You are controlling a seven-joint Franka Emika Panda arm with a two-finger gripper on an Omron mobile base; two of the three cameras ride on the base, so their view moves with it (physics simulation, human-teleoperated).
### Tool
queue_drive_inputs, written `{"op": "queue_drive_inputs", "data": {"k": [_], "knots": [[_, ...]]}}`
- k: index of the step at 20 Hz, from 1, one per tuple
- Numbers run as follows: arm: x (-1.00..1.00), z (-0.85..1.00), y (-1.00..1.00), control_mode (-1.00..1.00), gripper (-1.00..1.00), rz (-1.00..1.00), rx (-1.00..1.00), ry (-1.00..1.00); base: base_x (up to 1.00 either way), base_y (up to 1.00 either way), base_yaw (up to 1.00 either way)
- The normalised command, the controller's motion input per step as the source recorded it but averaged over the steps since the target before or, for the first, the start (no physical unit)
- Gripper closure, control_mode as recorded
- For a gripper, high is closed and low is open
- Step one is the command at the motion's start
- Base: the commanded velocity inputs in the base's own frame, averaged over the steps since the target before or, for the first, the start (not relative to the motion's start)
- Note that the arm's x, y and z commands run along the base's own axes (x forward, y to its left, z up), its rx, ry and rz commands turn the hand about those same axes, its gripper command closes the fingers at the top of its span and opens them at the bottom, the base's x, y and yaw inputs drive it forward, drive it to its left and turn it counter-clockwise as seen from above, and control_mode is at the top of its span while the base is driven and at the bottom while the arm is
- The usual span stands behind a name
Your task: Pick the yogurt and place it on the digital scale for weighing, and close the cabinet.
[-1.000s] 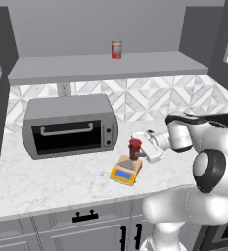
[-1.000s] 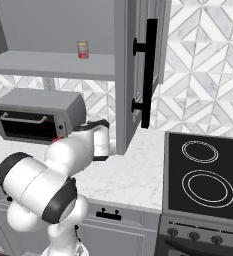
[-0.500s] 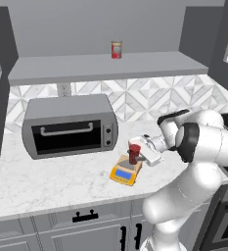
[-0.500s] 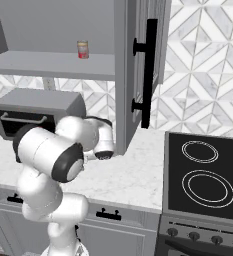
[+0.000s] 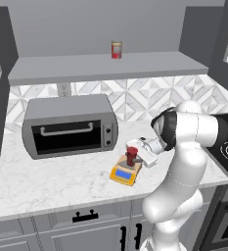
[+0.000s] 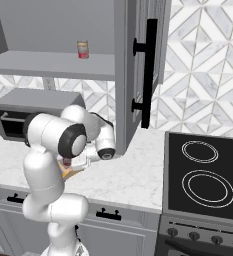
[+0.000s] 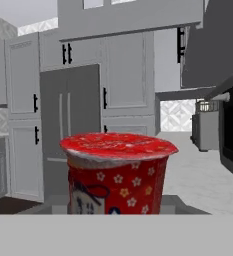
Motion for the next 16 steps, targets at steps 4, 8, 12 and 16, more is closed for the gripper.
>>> {"op": "queue_drive_inputs", "data": {"k": [4,8,12,16], "knots": [[0.31,-0.24,0.01,-1.00,1.00,0.00,0.00,0.00,0.00,0.00,0.00],[0.23,-0.15,0.00,-1.00,1.00,0.00,0.00,0.00,0.00,0.00,0.00],[-0.06,-0.05,0.00,-1.00,1.00,0.00,0.00,-0.02,0.00,0.00,0.00],[-0.35,0.00,0.00,-1.00,1.00,0.05,0.00,-0.10,0.00,0.00,0.00]]}}
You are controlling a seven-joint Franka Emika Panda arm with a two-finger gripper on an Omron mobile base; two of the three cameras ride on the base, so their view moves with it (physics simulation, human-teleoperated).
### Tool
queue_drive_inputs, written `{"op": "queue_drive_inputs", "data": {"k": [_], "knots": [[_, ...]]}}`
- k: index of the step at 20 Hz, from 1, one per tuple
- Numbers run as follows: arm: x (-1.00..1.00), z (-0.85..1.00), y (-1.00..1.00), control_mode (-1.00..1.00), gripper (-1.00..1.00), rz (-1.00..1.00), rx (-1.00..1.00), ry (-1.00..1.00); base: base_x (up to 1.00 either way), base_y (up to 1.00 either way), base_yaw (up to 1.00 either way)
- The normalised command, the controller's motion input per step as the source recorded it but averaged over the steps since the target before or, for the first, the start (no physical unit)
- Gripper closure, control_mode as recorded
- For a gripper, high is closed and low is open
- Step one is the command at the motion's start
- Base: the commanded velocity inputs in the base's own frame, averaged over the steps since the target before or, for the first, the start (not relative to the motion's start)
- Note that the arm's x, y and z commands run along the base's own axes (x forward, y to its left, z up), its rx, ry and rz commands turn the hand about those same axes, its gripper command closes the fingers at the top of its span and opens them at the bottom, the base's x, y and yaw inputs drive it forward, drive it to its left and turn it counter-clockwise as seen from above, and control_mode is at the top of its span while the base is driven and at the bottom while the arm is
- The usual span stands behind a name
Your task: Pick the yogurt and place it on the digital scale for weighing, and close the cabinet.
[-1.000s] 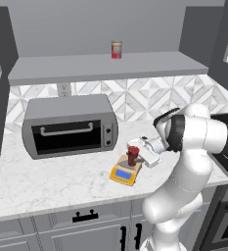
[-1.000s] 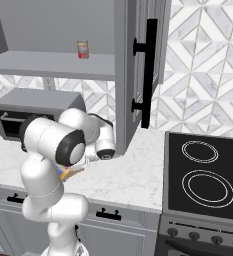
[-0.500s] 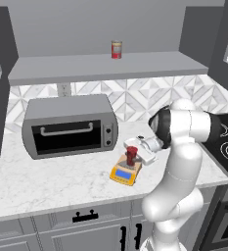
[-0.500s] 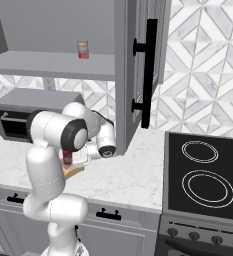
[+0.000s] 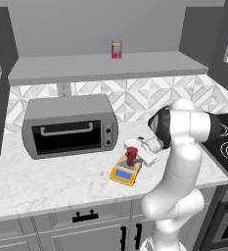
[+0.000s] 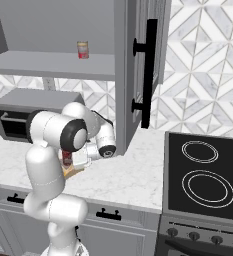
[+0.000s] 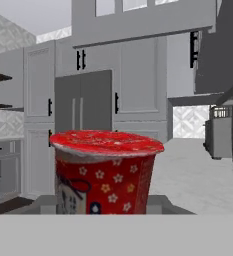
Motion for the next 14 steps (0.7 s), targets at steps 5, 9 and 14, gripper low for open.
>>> {"op": "queue_drive_inputs", "data": {"k": [5,9,14], "knots": [[-0.10,0.00,0.09,-1.00,1.00,0.02,0.00,-0.10,0.00,0.00,0.00],[0.16,0.00,0.02,-1.00,1.00,0.00,0.00,-0.02,0.00,0.00,0.00],[0.13,0.00,0.00,-1.00,1.00,0.01,0.00,0.00,0.00,0.00,0.00]]}}
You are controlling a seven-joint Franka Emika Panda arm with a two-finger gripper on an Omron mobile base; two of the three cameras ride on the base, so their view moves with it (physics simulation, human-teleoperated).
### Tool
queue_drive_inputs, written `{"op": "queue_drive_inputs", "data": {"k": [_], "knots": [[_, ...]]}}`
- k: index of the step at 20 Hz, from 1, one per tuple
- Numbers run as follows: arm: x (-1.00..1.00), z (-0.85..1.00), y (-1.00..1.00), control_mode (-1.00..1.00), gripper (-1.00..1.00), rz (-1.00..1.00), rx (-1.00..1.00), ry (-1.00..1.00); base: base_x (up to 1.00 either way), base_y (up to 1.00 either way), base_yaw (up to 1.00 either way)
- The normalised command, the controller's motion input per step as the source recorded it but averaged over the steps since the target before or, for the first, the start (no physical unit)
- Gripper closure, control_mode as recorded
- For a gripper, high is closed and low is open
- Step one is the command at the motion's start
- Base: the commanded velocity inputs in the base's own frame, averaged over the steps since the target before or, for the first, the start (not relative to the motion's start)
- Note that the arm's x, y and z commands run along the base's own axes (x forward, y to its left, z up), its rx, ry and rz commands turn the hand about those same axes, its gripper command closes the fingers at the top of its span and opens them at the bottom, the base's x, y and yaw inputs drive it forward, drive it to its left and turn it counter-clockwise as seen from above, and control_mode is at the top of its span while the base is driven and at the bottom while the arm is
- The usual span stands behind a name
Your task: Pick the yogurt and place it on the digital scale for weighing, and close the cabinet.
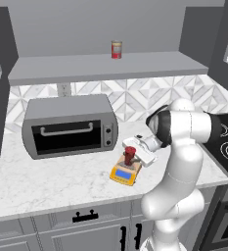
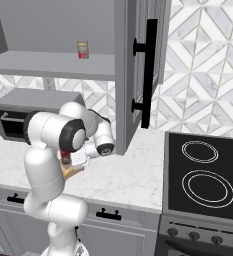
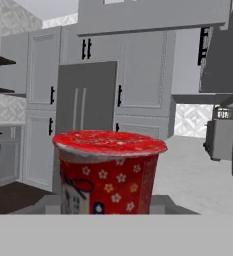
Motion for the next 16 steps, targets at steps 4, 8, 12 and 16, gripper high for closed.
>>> {"op": "queue_drive_inputs", "data": {"k": [4,8,12,16], "knots": [[0.04,-0.12,0.01,-1.00,-1.00,0.02,0.00,0.00,0.00,0.00,0.00],[0.00,-0.02,0.00,-1.00,-1.00,0.00,0.00,0.00,0.00,0.00,0.00],[0.00,0.00,-0.06,-1.00,-1.00,0.01,0.00,0.00,0.00,0.00,0.00],[0.00,0.00,-0.22,-1.00,-1.00,0.02,0.02,0.00,0.00,0.00,0.00]]}}
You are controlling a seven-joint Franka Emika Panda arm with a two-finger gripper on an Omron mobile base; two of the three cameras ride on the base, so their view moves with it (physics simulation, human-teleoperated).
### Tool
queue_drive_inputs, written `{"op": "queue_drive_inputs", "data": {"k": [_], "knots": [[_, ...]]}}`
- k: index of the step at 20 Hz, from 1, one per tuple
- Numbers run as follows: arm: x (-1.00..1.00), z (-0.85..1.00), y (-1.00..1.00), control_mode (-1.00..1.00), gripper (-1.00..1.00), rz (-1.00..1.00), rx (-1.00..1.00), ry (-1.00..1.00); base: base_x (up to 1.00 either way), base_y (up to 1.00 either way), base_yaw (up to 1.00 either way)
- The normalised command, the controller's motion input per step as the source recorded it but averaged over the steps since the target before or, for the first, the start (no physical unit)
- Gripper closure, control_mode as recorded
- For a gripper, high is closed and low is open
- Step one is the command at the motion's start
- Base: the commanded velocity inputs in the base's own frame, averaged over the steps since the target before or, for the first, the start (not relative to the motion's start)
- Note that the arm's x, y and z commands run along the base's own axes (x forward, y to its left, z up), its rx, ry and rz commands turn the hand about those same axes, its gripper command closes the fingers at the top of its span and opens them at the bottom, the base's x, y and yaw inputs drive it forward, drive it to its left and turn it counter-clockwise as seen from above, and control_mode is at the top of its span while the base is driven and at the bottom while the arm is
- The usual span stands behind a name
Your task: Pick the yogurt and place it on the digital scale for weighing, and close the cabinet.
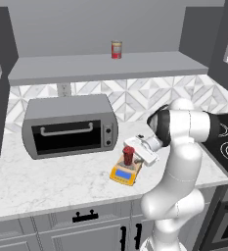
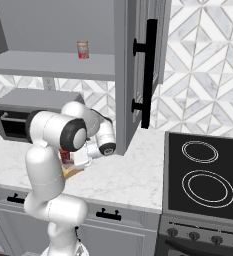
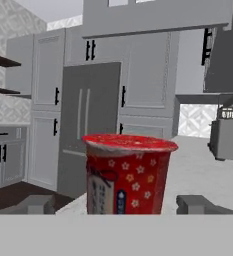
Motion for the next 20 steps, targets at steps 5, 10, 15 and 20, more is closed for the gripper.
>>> {"op": "queue_drive_inputs", "data": {"k": [5,10,15,20], "knots": [[0.01,-0.06,-0.39,-1.00,-1.00,0.00,0.04,0.00,0.00,0.00,0.00],[0.01,-0.05,-0.44,-1.00,-1.00,-0.01,0.07,-0.05,0.00,0.00,0.00],[-0.18,0.11,-0.62,-1.00,-1.00,-0.09,0.12,-0.13,0.00,0.00,0.00],[-0.71,0.37,0.00,-1.00,-1.00,-0.22,0.01,-0.28,0.00,0.00,0.00]]}}
